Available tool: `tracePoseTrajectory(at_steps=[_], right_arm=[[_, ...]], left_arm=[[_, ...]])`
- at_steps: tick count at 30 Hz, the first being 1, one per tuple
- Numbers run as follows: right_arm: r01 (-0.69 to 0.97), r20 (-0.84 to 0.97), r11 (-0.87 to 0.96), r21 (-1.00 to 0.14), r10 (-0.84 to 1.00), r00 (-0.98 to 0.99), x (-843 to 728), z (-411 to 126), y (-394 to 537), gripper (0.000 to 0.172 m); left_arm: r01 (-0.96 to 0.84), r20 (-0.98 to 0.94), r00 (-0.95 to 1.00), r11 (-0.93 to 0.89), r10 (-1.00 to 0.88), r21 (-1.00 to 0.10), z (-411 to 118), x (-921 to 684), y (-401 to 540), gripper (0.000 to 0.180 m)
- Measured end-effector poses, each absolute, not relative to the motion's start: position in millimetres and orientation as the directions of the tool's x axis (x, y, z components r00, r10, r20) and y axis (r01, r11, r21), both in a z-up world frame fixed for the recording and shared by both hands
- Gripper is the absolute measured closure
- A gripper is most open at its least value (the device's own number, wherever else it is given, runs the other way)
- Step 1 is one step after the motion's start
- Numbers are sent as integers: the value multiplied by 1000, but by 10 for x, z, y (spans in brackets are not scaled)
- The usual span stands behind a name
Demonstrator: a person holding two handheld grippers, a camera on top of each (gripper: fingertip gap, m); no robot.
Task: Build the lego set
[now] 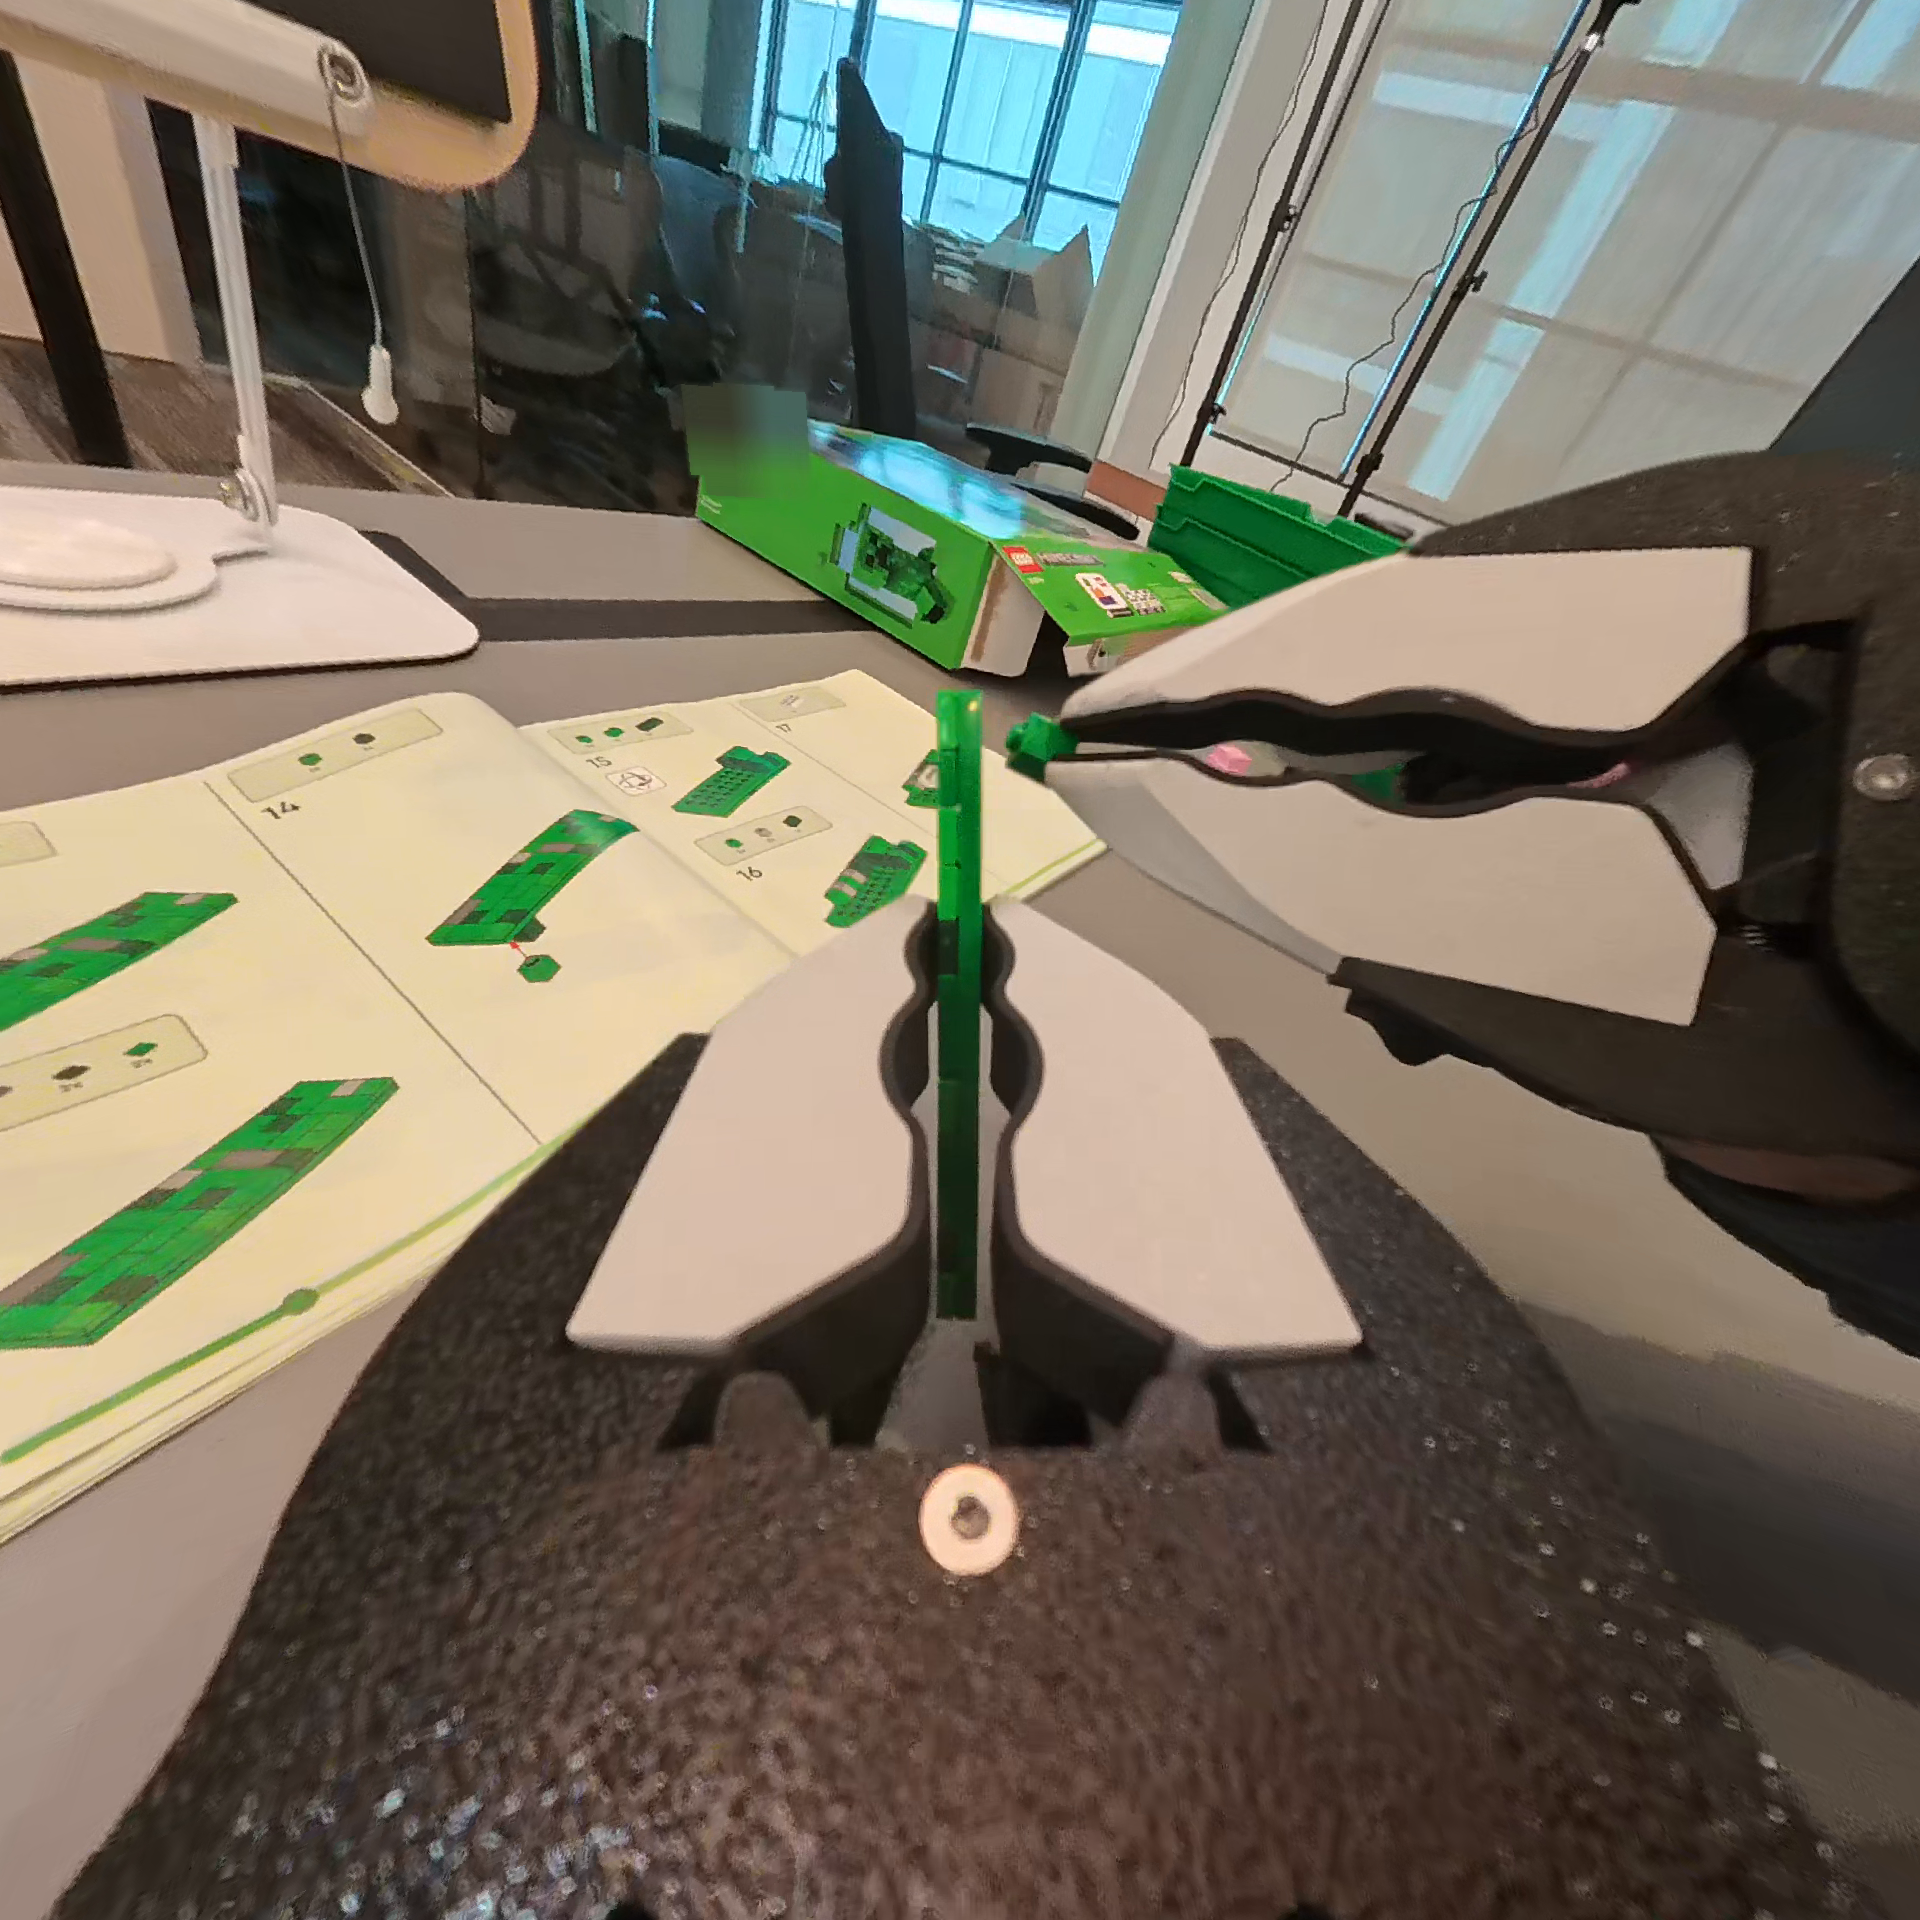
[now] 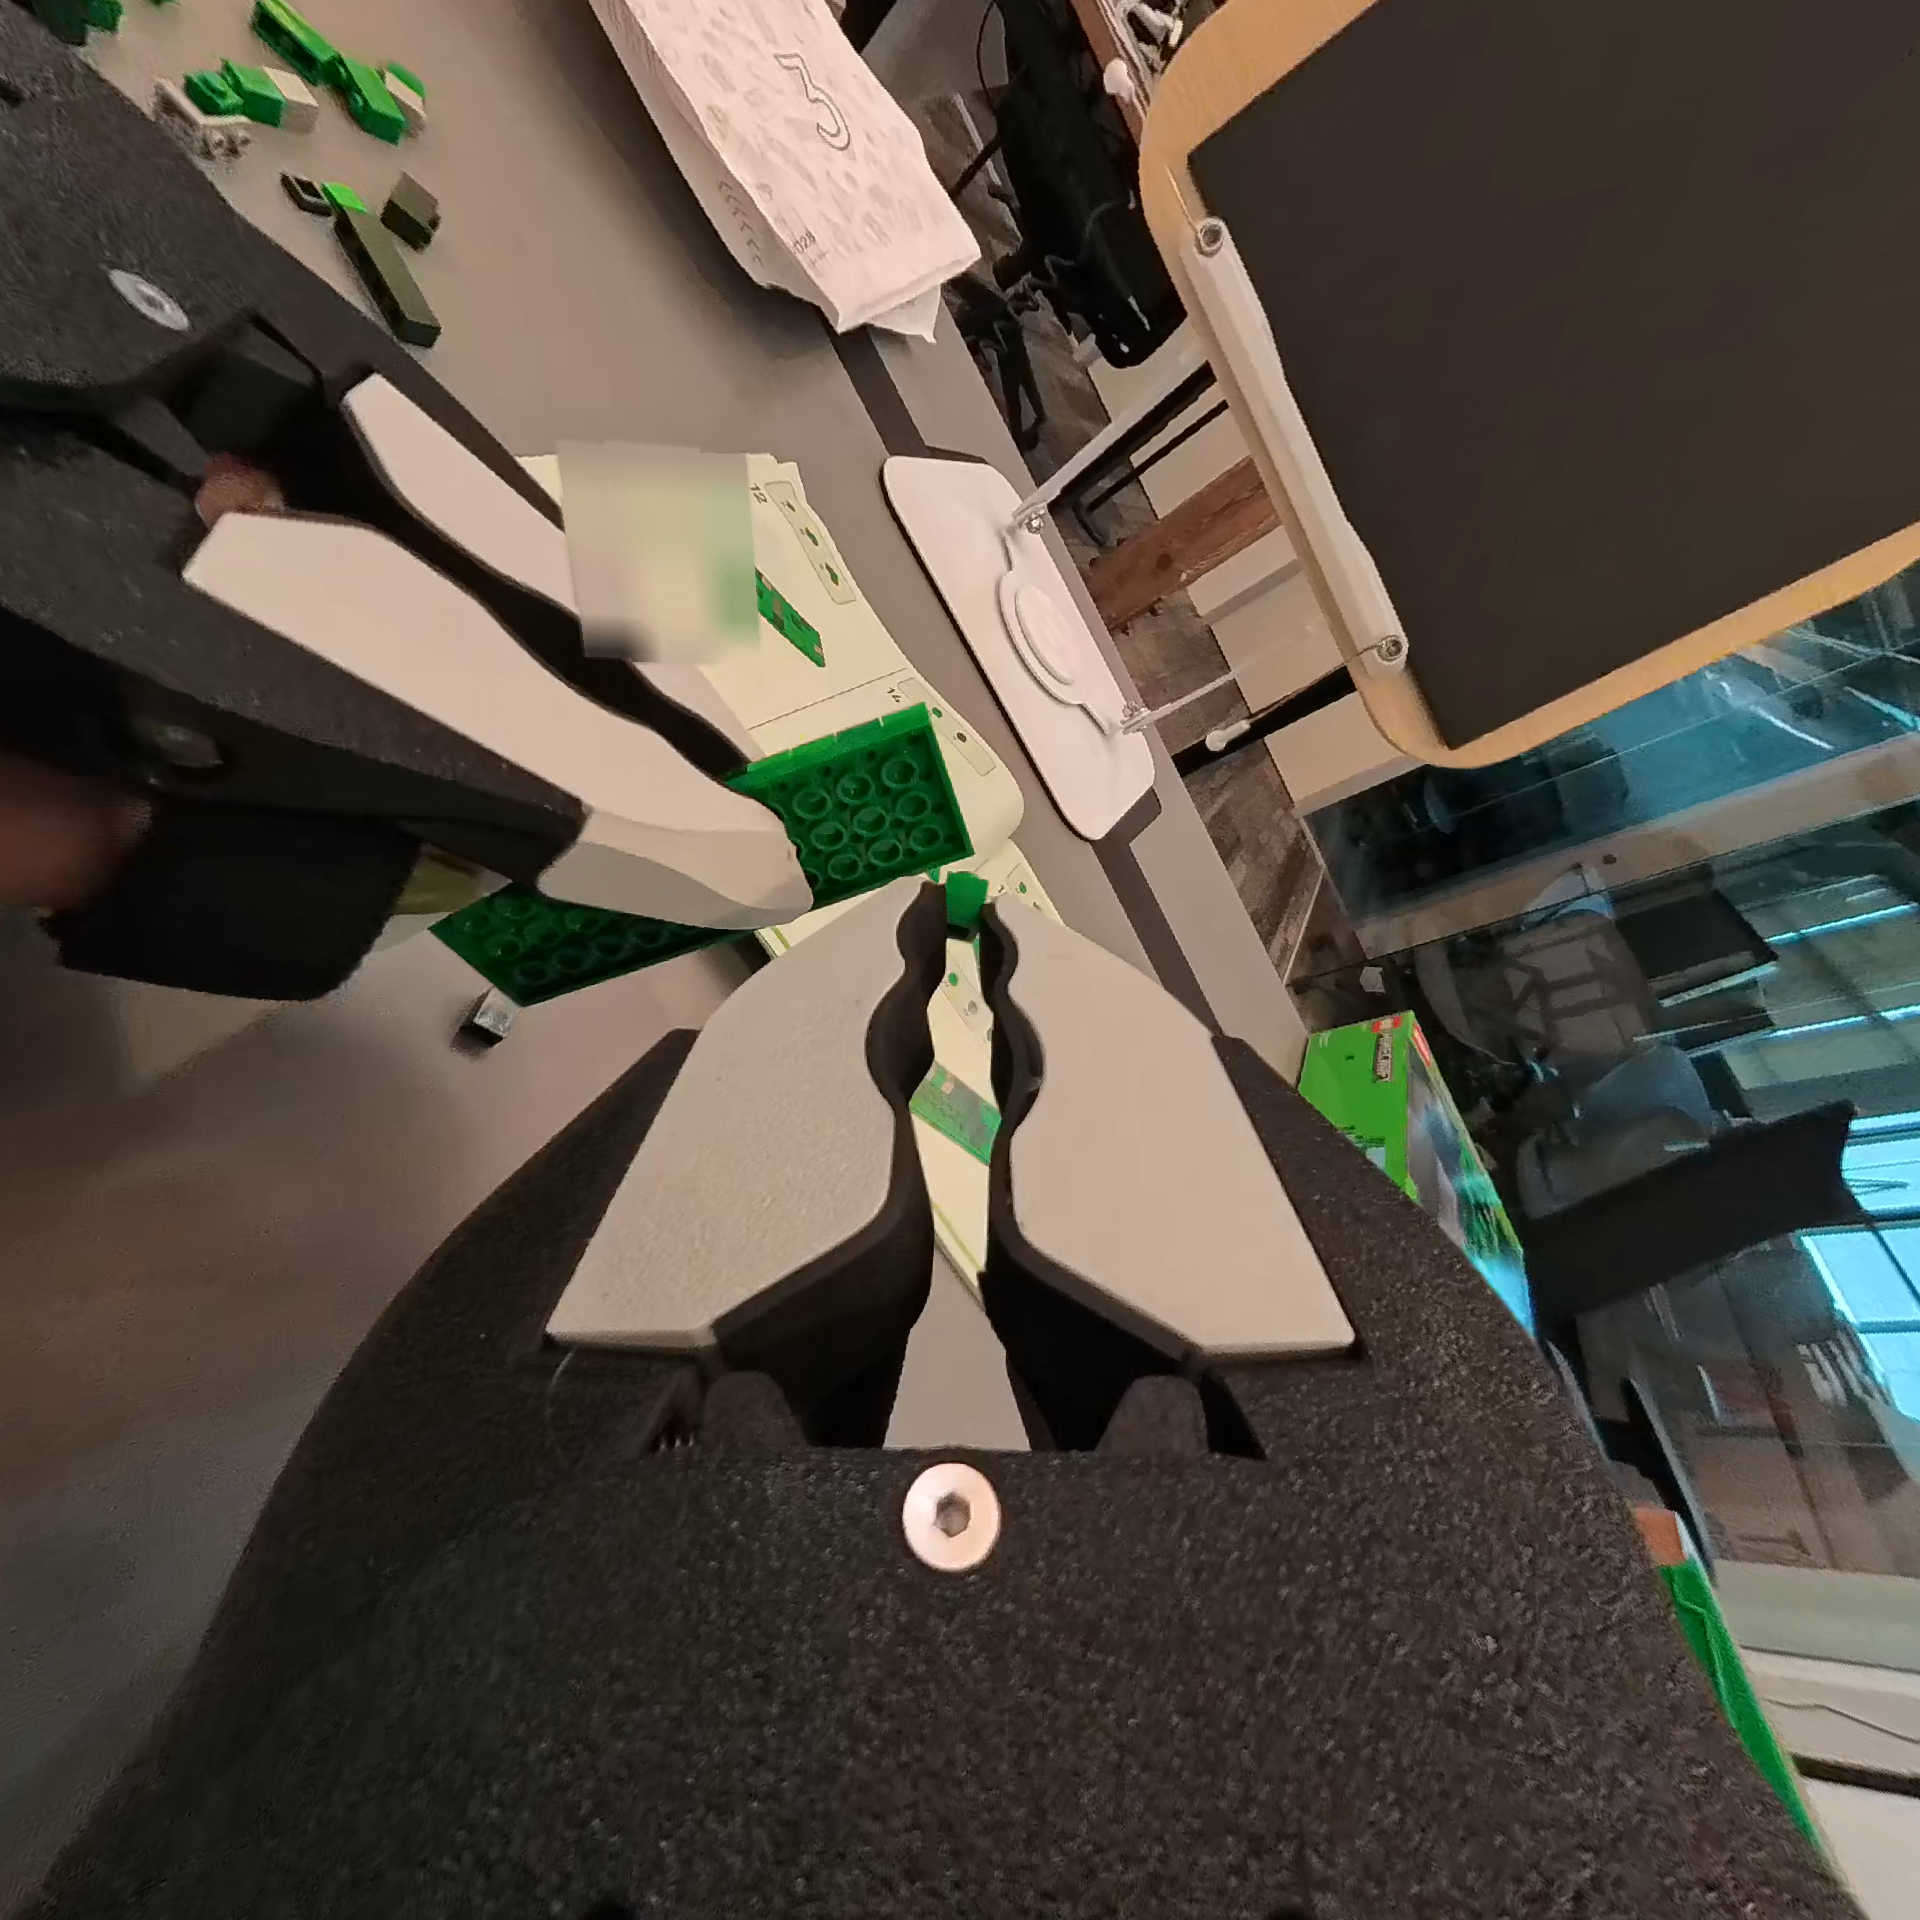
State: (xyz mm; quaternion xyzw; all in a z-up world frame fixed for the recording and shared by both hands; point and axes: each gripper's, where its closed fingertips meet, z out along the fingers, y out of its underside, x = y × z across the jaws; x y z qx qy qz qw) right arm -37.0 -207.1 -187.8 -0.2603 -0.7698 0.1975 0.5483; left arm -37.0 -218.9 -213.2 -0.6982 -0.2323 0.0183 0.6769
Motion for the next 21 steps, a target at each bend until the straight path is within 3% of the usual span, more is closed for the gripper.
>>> tracePoseTrajectory(at_steps=[11, 21], right_arm=[[163, 796, 843, -512, 537, -280, -330, -1856, -2106, 165], [27, 893, 937, -347, 339, -294, -201, -1819, -2086, 165]], left_arm=[[185, 163, 911, -24, 379, -982, -2126, -331, -2178, 175], [121, 96, 944, -64, 315, -991, -2112, -248, -2143, 175]])
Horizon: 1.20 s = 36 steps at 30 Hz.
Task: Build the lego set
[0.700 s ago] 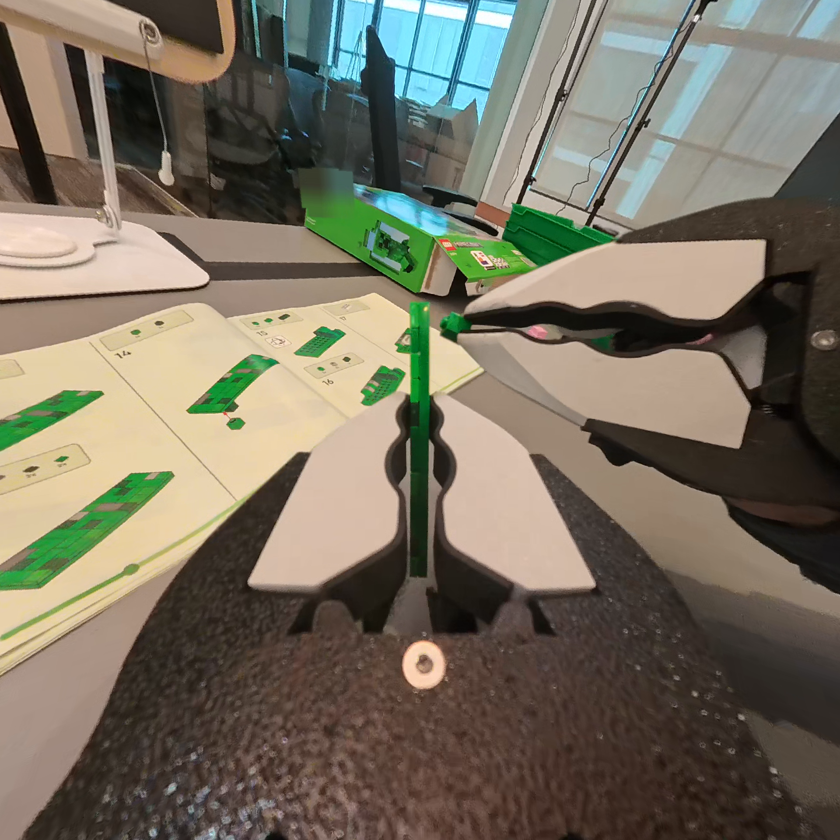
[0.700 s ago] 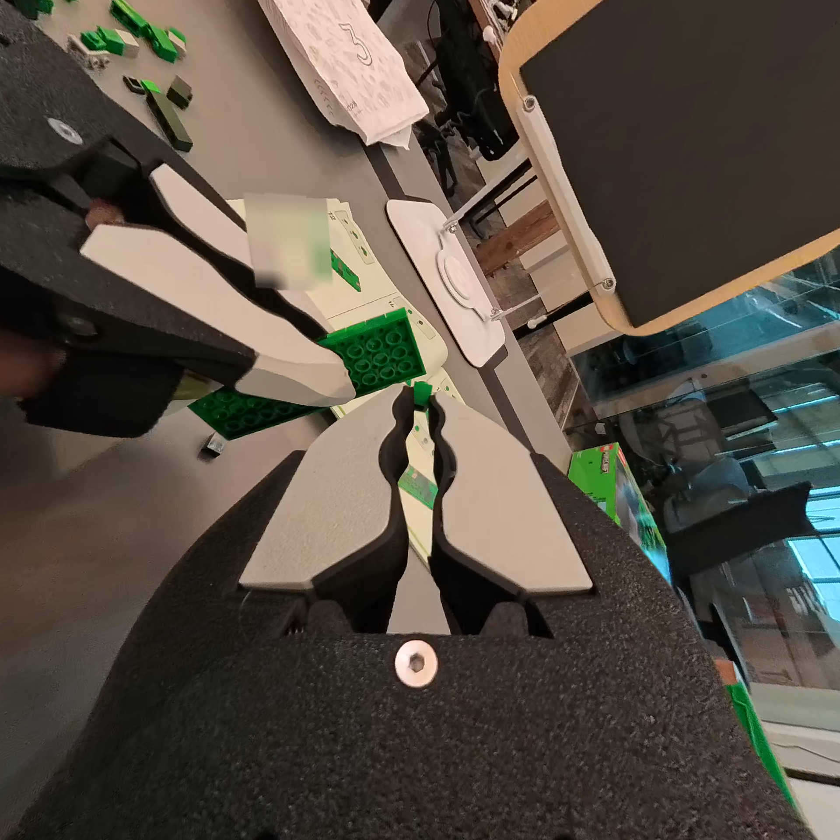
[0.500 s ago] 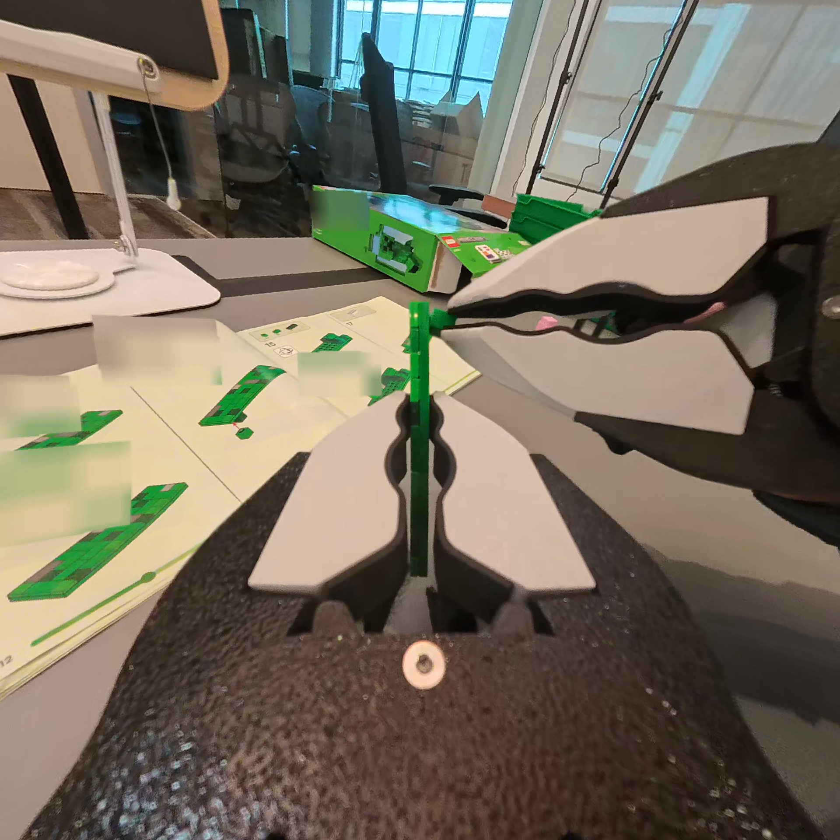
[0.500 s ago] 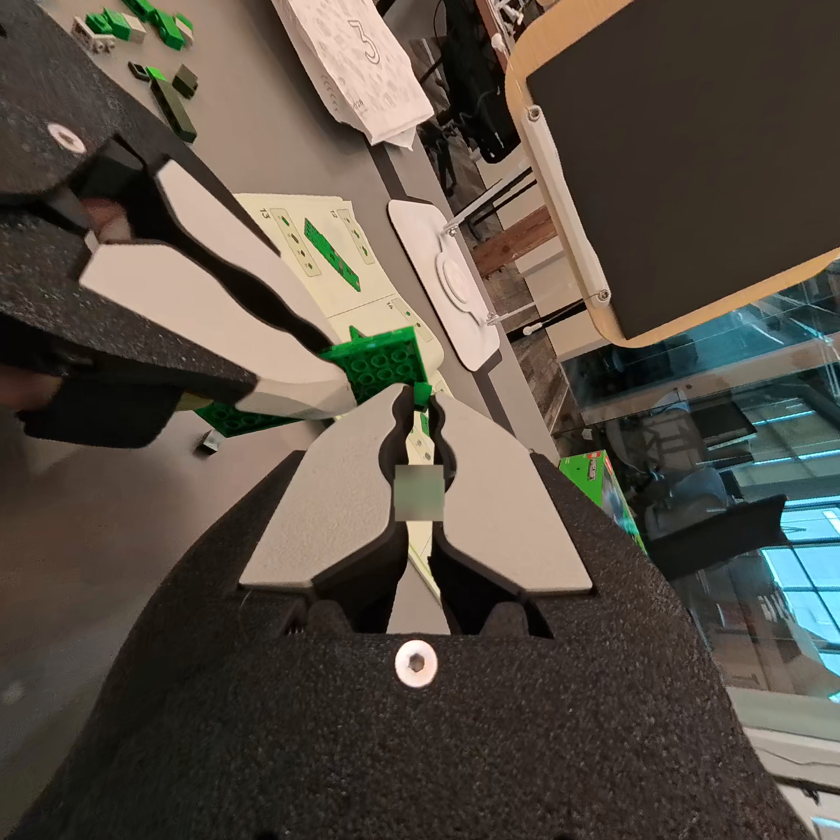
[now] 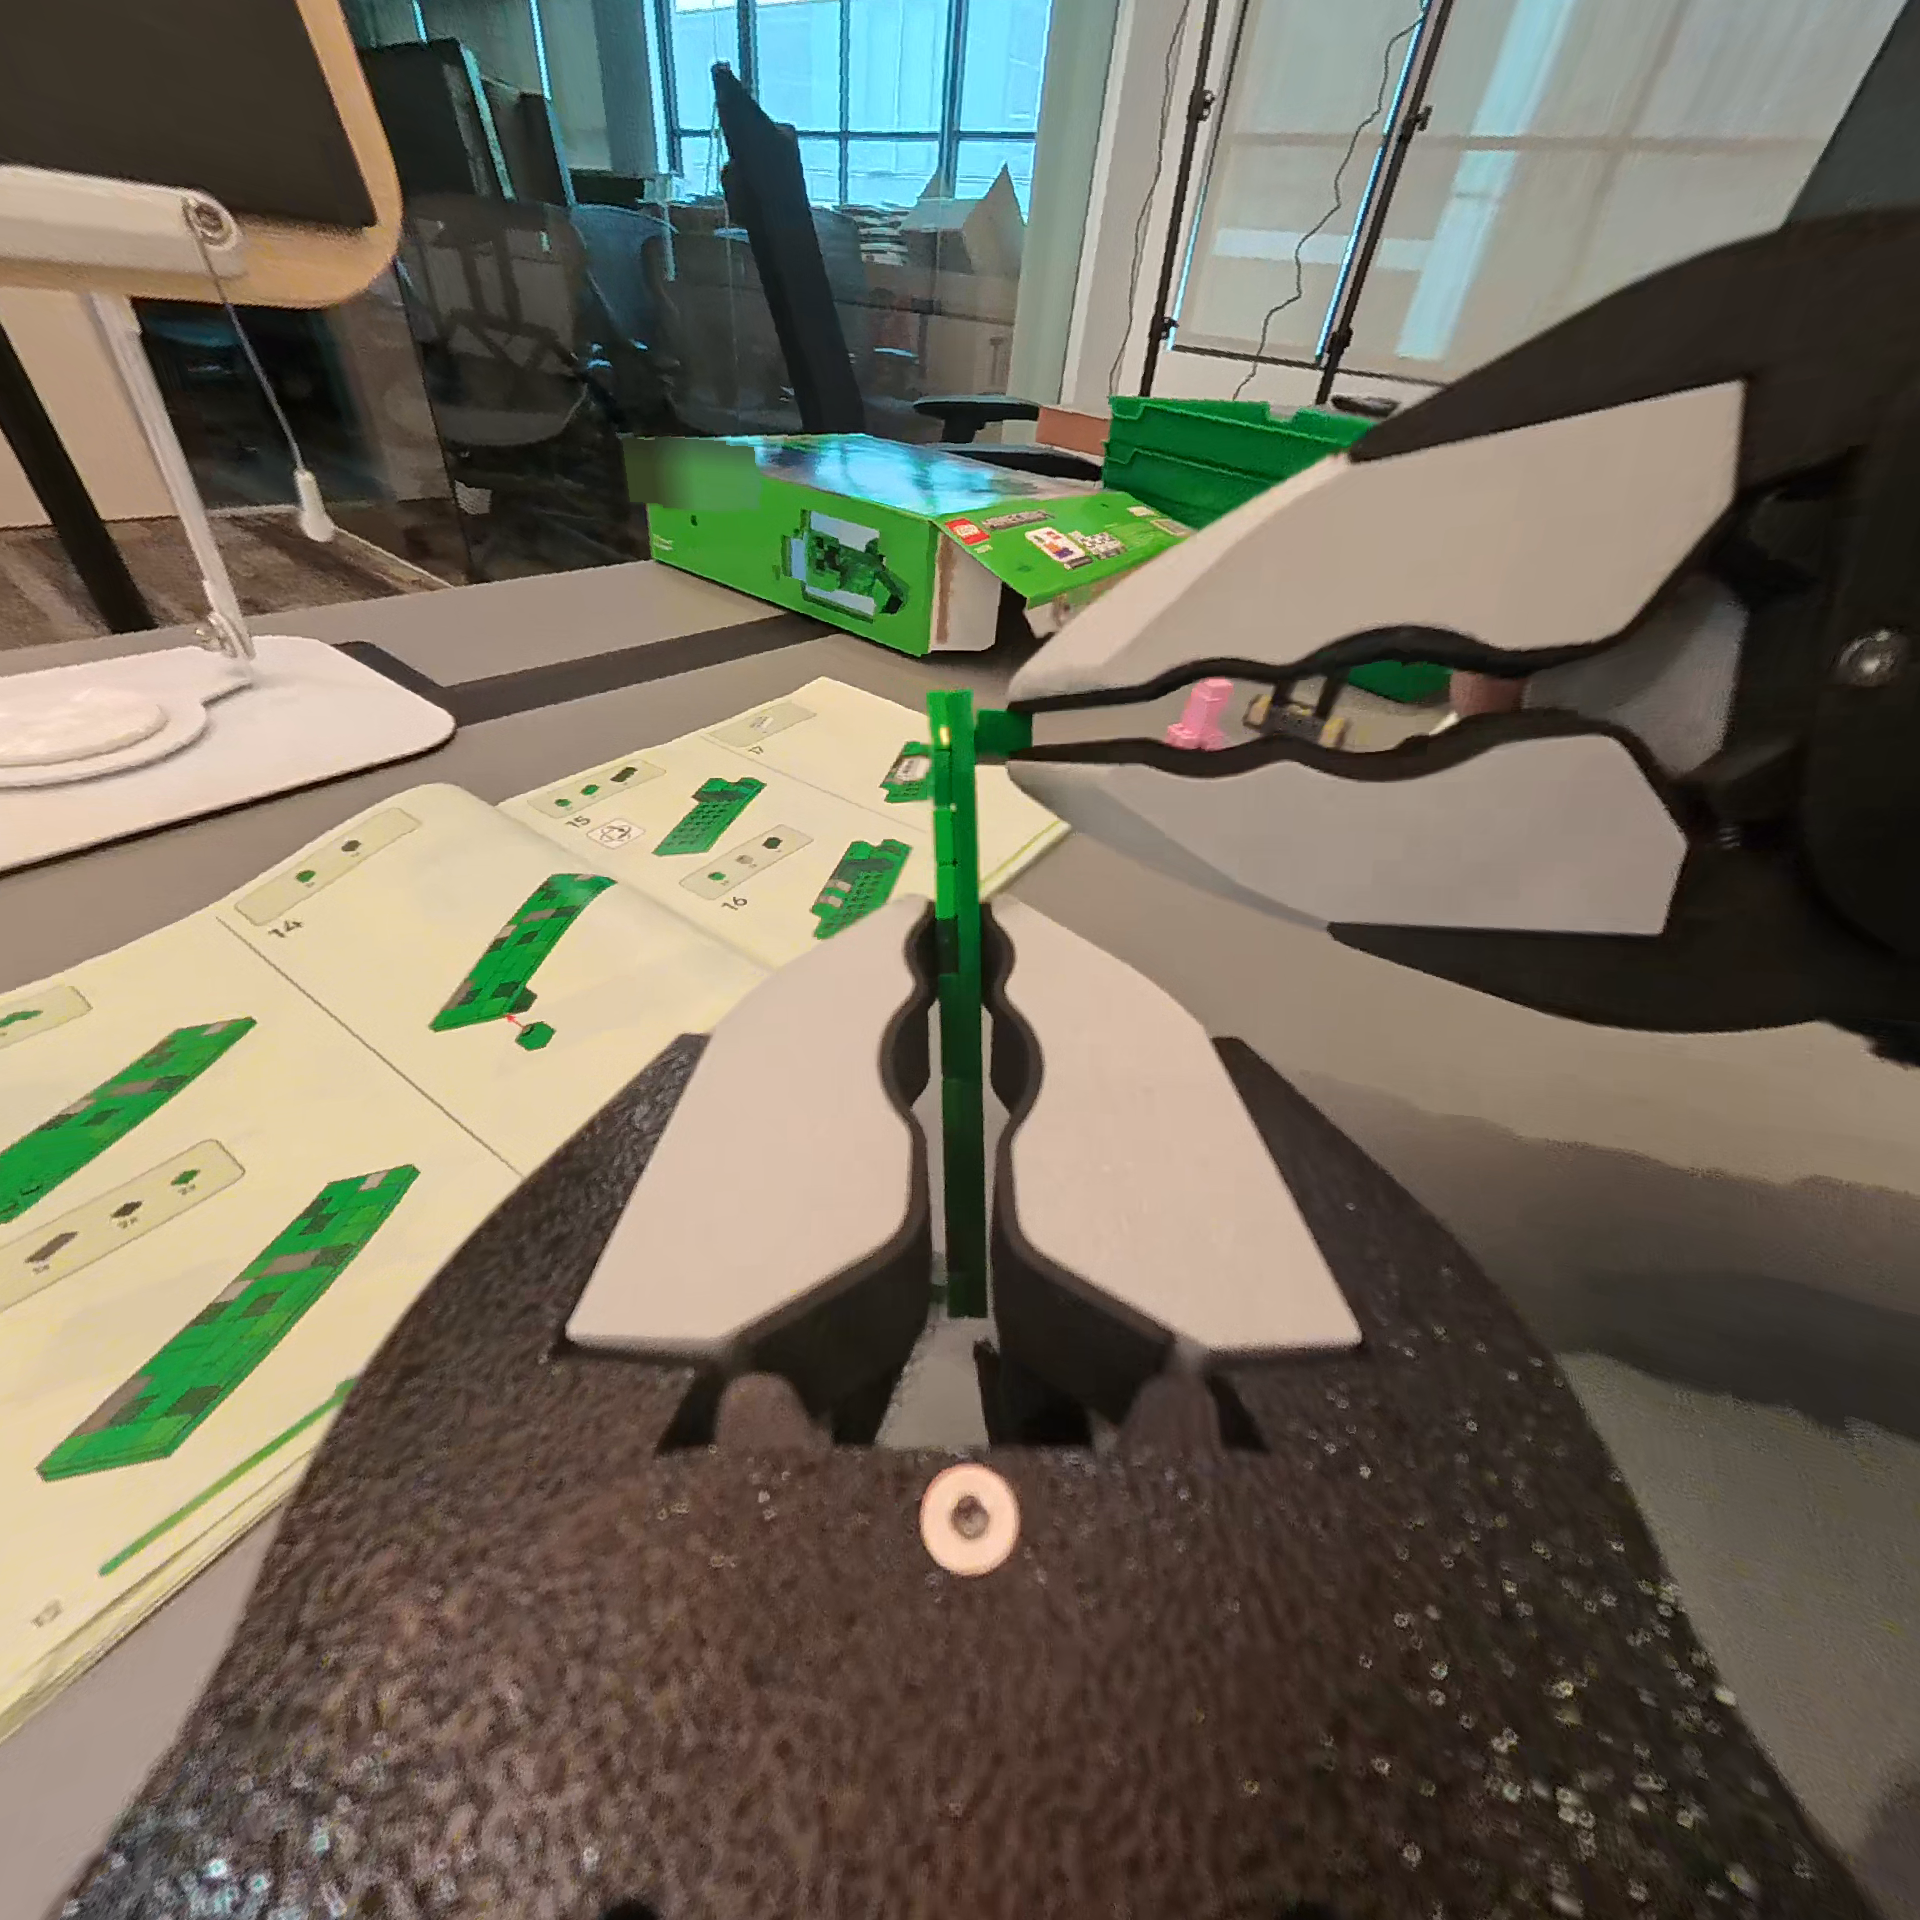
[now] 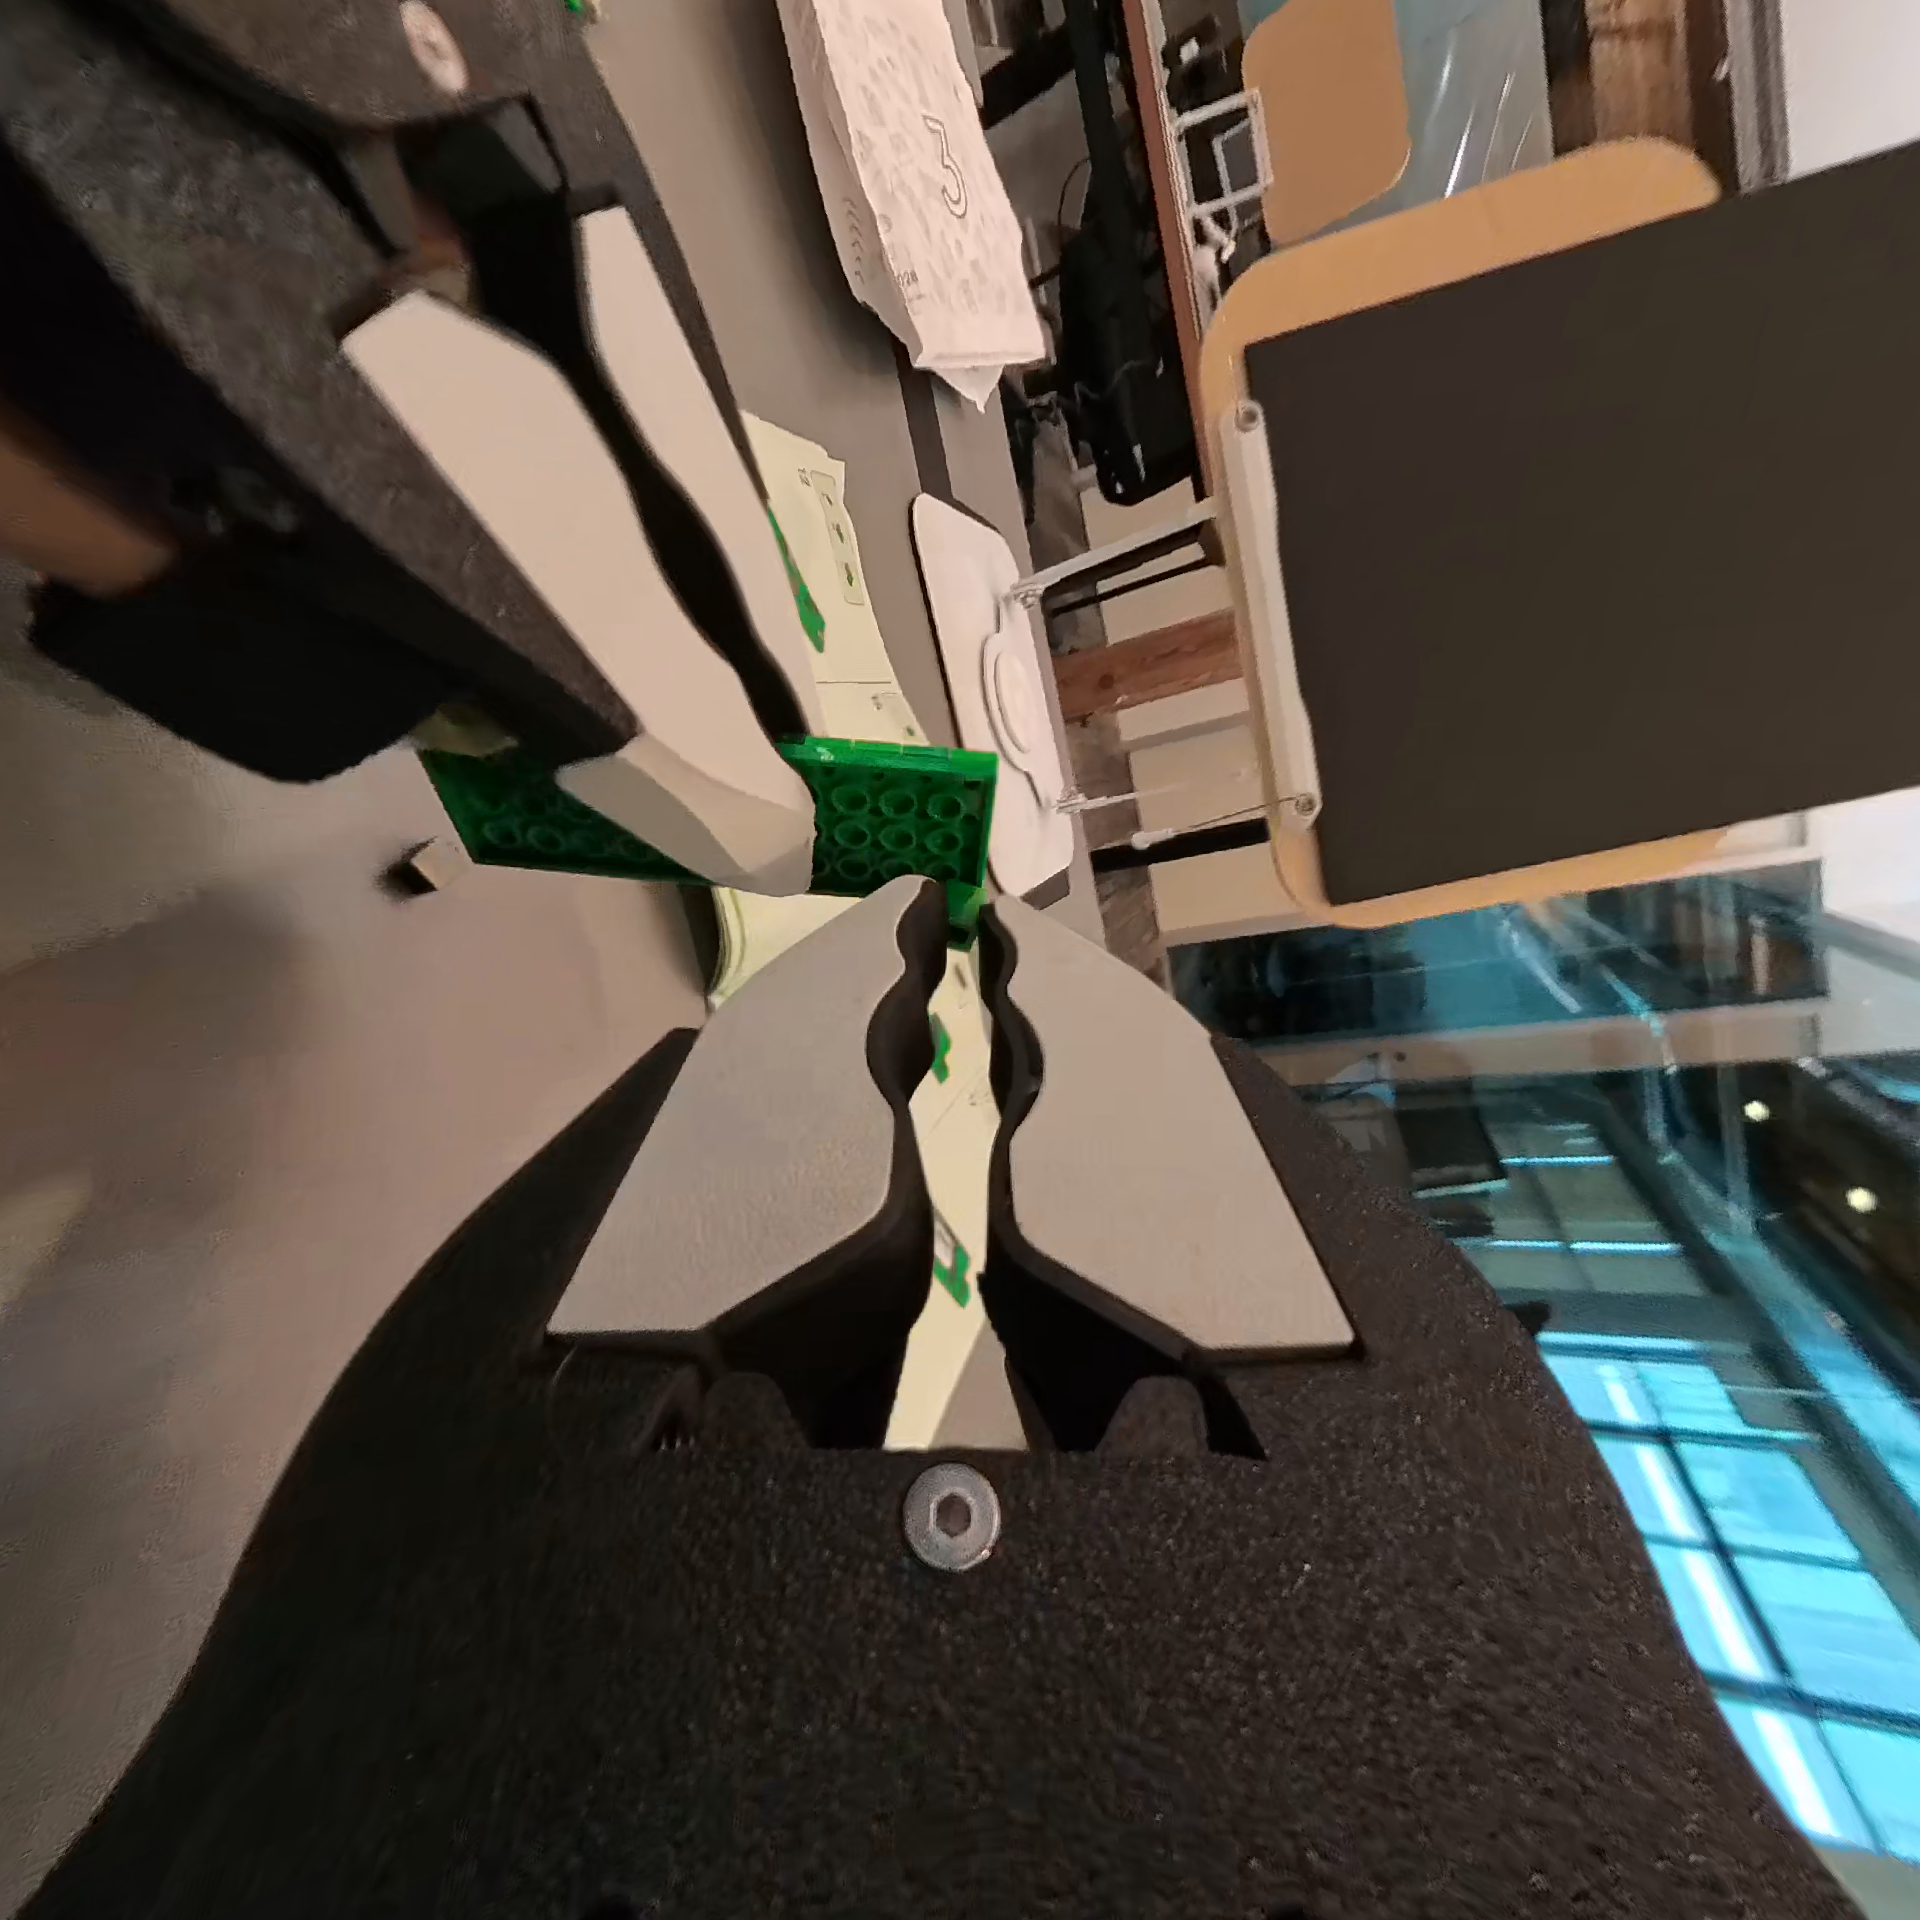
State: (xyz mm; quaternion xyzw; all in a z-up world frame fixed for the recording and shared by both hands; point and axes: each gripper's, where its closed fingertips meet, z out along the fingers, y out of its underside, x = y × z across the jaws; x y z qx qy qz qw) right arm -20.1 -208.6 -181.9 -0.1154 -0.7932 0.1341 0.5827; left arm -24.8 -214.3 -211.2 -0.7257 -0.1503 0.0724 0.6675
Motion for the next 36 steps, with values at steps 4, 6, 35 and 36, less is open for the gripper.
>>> tracePoseTrajectory(at_steps=[4, 6, 35, 36], right_arm=[[-30, 935, 963, -266, 251, -249, -184, -1816, -2107, 172], [-48, 941, 967, -251, 232, -248, -184, -1831, -2111, 172], [450, 132, 152, -880, 988, -77, 972, -2270, 123, 157], [490, 91, 118, -864, 993, -79, 1046, -2353, 158, 156]], left_arm=[[118, 90, 954, -85, 286, -989, -2135, -175, -2096, 175], [121, 92, 951, -83, 294, -989, -2139, -185, -2100, 175], [192, 190, 916, 28, 354, -981, -2054, -437, -2287, 175], [191, 189, 918, 28, 350, -981, -2052, -429, -2281, 175]])
